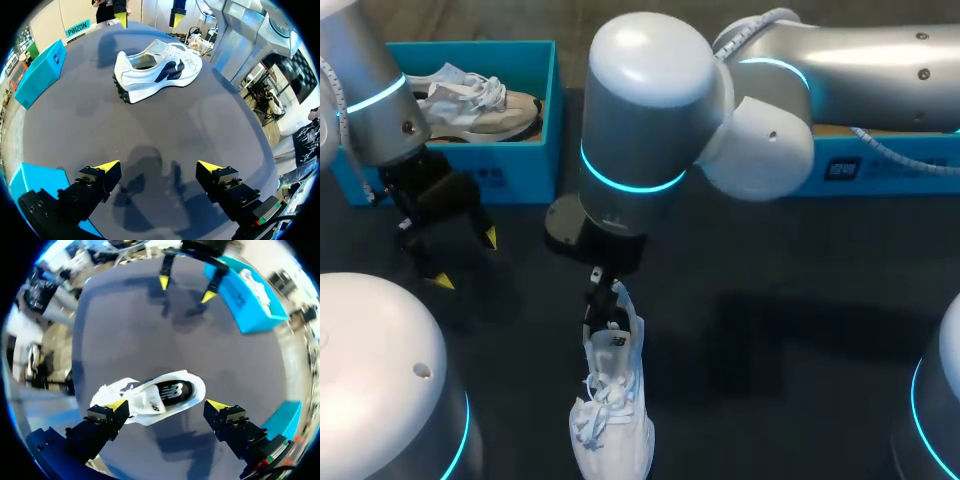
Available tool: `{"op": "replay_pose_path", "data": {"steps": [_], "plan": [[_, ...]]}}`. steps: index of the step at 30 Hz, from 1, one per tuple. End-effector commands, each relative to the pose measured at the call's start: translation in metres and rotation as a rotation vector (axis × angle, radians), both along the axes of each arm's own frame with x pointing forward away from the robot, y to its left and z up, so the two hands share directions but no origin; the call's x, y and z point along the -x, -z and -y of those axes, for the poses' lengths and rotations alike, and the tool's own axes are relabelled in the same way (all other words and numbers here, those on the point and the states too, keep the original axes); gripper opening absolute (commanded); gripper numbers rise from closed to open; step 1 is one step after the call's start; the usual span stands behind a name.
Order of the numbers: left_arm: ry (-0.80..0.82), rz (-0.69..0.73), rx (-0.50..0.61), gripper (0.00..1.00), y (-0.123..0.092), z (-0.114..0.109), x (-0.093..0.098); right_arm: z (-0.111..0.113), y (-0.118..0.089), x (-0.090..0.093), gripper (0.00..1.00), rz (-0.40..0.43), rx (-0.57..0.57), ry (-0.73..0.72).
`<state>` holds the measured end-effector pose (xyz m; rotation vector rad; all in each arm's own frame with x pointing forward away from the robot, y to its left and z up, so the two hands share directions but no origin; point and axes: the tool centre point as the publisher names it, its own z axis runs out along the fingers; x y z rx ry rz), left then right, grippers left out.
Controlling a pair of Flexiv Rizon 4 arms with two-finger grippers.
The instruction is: Take the shoe out of the shoebox, open the shoe tongue, remove and reinsert the insole, then place the shoe into the shoebox
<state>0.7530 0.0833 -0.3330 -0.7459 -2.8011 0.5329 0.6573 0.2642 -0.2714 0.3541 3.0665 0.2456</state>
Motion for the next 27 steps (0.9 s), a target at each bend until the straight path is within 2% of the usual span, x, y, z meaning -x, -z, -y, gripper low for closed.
{"op": "replay_pose_path", "data": {"steps": [1,12,16,27], "plan": [[0.000,0.001,-0.002,1.00,0.000,0.000,0.001,-0.011,0.012,-0.016,1.00,-0.033,0.071,-0.207],[0.000,0.001,-0.002,1.00,0.000,0.000,0.001,-0.005,0.033,-0.042,1.00,0.041,0.082,-0.230],[0.000,0.001,-0.002,1.00,0.000,0.000,0.001,-0.002,0.045,-0.053,1.00,0.049,0.077,-0.233],[0.000,0.001,-0.002,1.00,0.000,0.000,0.001,0.004,0.074,-0.071,1.00,0.079,0.086,-0.255]]}}
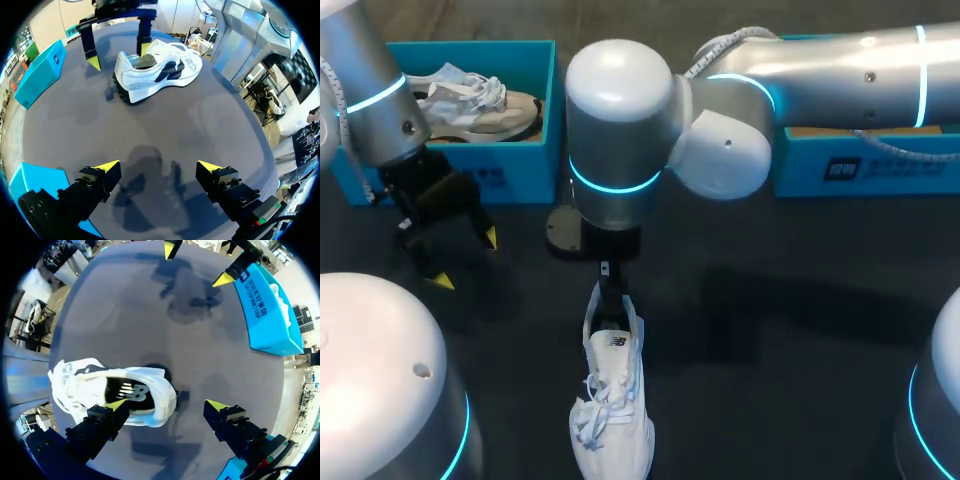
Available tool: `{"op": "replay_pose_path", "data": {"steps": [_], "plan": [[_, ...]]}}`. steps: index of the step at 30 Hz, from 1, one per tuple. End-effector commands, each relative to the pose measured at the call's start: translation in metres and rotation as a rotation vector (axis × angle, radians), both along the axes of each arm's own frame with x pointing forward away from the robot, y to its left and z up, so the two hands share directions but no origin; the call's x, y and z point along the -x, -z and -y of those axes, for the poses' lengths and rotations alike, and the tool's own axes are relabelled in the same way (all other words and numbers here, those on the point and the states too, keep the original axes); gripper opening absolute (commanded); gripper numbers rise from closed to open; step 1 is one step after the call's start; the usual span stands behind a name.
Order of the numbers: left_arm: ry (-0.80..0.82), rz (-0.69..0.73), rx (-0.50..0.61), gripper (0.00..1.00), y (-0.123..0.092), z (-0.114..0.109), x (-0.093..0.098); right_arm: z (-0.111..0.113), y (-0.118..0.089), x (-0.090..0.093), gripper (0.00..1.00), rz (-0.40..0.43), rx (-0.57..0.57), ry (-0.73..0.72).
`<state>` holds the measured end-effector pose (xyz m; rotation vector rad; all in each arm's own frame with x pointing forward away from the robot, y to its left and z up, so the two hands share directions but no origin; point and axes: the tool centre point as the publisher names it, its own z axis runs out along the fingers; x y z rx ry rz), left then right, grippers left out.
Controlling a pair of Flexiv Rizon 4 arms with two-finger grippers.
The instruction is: Take the shoe out of the shoebox, open the shoe tongue, remove and reinsert the insole, then place the shoe into the shoebox
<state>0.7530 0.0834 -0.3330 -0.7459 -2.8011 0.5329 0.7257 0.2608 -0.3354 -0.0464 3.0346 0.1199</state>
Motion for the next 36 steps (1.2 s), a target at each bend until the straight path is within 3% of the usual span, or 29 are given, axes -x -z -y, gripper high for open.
{"op": "replay_pose_path", "data": {"steps": [1,8,12,23,29,32,33,34,36], "plan": [[0.000,0.001,-0.002,1.00,0.000,0.000,0.001,0.001,0.013,-0.005,1.00,0.008,0.000,0.001],[0.000,0.001,-0.002,1.00,0.000,0.000,0.001,-0.004,0.028,-0.013,0.91,-0.004,0.031,0.003],[0.000,0.001,-0.002,1.00,0.000,0.000,0.001,-0.006,0.035,-0.013,0.73,-0.009,0.039,0.009],[0.000,0.001,-0.002,1.00,0.000,0.000,0.001,-0.006,0.047,-0.013,0.73,-0.028,0.038,0.026],[0.000,0.001,-0.002,1.00,0.000,0.000,0.001,-0.004,0.052,-0.010,0.56,-0.041,0.047,0.039],[0.000,0.001,-0.002,1.00,0.000,0.000,0.001,-0.003,0.054,-0.008,0.44,-0.043,0.039,0.041],[0.000,0.001,-0.002,1.00,0.000,0.000,0.001,-0.004,0.054,-0.007,0.27,-0.042,0.038,0.042],[0.000,0.001,-0.002,1.00,0.000,0.000,0.001,-0.004,0.054,-0.006,0.00,-0.042,0.037,0.044],[0.000,0.001,-0.002,1.00,0.000,0.000,0.001,-0.004,0.053,-0.005,0.00,-0.040,0.038,0.050]]}}
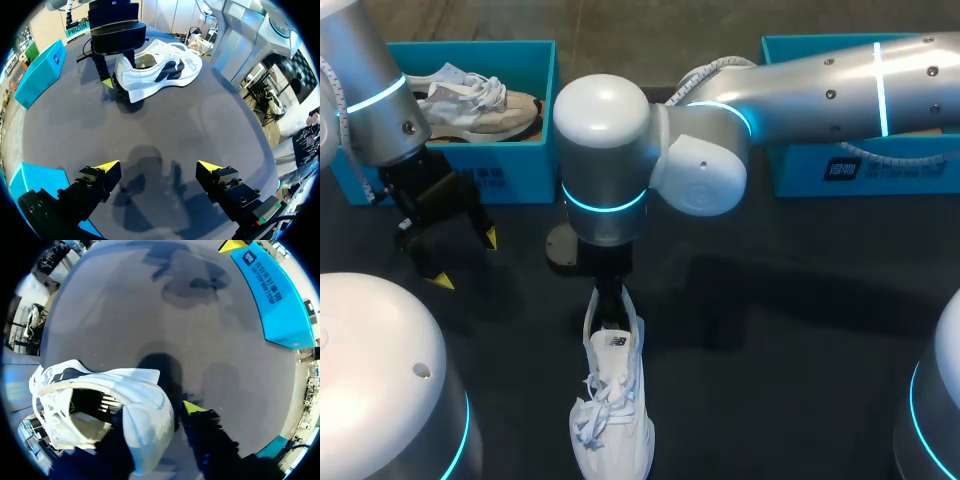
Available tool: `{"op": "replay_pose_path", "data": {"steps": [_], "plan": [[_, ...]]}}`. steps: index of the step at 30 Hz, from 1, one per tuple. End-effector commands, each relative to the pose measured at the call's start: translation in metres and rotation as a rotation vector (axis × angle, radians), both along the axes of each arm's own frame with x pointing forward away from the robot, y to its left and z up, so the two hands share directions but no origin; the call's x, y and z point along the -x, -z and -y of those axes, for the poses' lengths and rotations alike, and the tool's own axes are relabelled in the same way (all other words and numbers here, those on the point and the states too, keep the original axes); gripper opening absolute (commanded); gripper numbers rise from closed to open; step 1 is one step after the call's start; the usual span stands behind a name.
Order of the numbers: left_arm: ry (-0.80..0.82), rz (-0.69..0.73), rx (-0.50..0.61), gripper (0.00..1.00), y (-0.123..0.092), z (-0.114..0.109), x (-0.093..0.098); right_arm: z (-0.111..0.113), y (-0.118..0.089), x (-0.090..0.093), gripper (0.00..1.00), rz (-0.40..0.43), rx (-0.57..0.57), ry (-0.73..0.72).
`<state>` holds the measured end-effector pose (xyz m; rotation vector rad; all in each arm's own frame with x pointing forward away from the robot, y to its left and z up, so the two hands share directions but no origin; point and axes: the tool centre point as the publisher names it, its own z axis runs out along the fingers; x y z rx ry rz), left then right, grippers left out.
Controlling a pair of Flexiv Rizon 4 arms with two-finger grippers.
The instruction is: Take the shoe out of the shoebox, open the shoe tongue, remove and reinsert the insole, then place the shoe into the shoebox
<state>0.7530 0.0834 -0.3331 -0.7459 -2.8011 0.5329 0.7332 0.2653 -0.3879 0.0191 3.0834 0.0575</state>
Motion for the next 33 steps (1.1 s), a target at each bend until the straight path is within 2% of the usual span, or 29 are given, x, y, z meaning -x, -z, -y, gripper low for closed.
{"op": "replay_pose_path", "data": {"steps": [1,4,10,16,21,33], "plan": [[0.000,0.001,-0.002,1.00,0.000,0.000,0.001,0.001,-0.002,0.003,0.00,0.012,0.001,0.014],[0.000,0.001,-0.002,1.00,0.000,0.000,0.001,0.004,-0.011,0.003,0.00,0.030,0.002,0.030],[0.000,0.001,-0.002,1.00,0.000,0.000,0.001,0.021,-0.043,-0.008,0.00,0.084,0.026,0.048],[0.000,0.001,-0.002,1.00,0.000,0.000,0.001,0.047,-0.088,-0.034,0.00,0.159,0.072,0.029],[0.000,0.001,-0.002,1.00,0.000,0.000,0.001,0.067,-0.129,-0.061,0.00,0.180,0.044,-0.029],[0.000,0.001,-0.002,1.00,0.000,0.000,0.001,0.067,-0.129,-0.061,0.00,0.180,0.044,-0.029]]}}
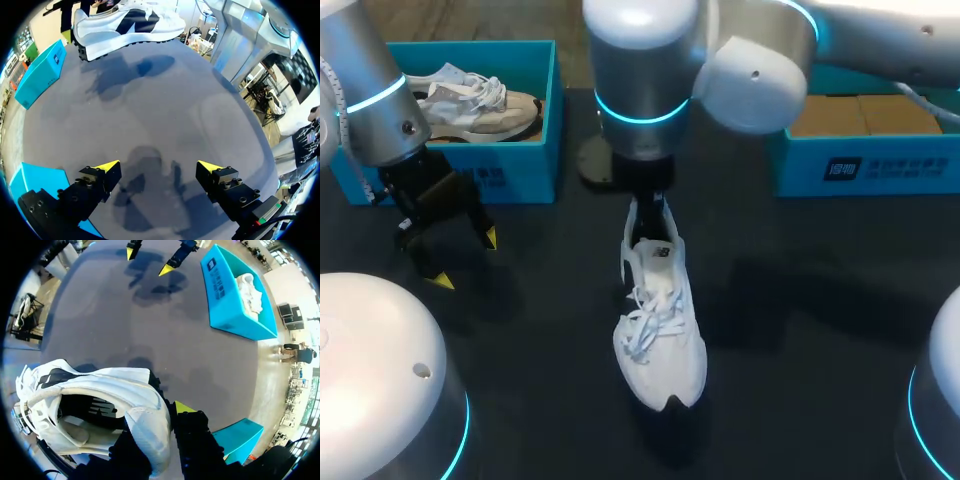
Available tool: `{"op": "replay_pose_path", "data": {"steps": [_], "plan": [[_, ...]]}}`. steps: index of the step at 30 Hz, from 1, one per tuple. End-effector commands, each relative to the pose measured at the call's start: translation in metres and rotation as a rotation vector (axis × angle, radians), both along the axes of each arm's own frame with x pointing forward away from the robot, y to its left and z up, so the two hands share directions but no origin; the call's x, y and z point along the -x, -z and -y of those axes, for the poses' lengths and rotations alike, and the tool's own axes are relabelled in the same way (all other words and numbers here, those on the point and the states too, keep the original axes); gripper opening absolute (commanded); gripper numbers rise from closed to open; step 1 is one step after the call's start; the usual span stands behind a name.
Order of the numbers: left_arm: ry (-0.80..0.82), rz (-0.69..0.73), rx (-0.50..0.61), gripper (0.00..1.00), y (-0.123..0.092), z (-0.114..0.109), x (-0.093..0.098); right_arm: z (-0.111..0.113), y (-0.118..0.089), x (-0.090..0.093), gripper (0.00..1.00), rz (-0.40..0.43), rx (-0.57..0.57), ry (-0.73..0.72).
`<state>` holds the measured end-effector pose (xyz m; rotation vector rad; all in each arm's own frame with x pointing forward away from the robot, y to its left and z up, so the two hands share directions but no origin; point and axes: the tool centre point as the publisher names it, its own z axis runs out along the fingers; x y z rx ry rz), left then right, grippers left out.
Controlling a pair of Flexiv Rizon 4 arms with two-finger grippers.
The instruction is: Take the shoe out of the shoebox, open the shoe tongue, remove and reinsert the insole, then place the shoe into the shoebox
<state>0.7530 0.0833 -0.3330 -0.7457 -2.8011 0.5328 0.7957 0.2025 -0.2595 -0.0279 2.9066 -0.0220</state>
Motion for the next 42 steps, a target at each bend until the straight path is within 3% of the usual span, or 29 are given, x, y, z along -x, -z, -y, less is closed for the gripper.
{"op": "replay_pose_path", "data": {"steps": [1,5,15,22,29,42], "plan": [[0.000,0.001,-0.002,1.00,0.000,0.000,0.001,0.004,-0.001,0.001,0.00,0.002,-0.010,-0.003],[0.000,0.001,-0.002,1.00,0.000,0.000,0.001,0.015,0.004,-0.004,0.00,-0.001,-0.054,0.017],[0.000,0.001,-0.002,1.00,0.000,0.000,0.001,0.097,-0.061,-0.107,0.00,0.082,0.100,-0.050],[0.000,0.001,-0.002,1.00,0.000,0.000,0.001,0.134,-0.095,-0.156,0.00,0.084,0.175,-0.066],[0.000,0.001,-0.002,1.00,0.000,0.000,0.001,0.172,-0.124,-0.195,0.00,0.099,0.169,-0.081],[0.000,0.001,-0.002,1.00,0.000,0.000,0.001,0.180,-0.128,-0.200,0.00,0.100,0.134,-0.081]]}}
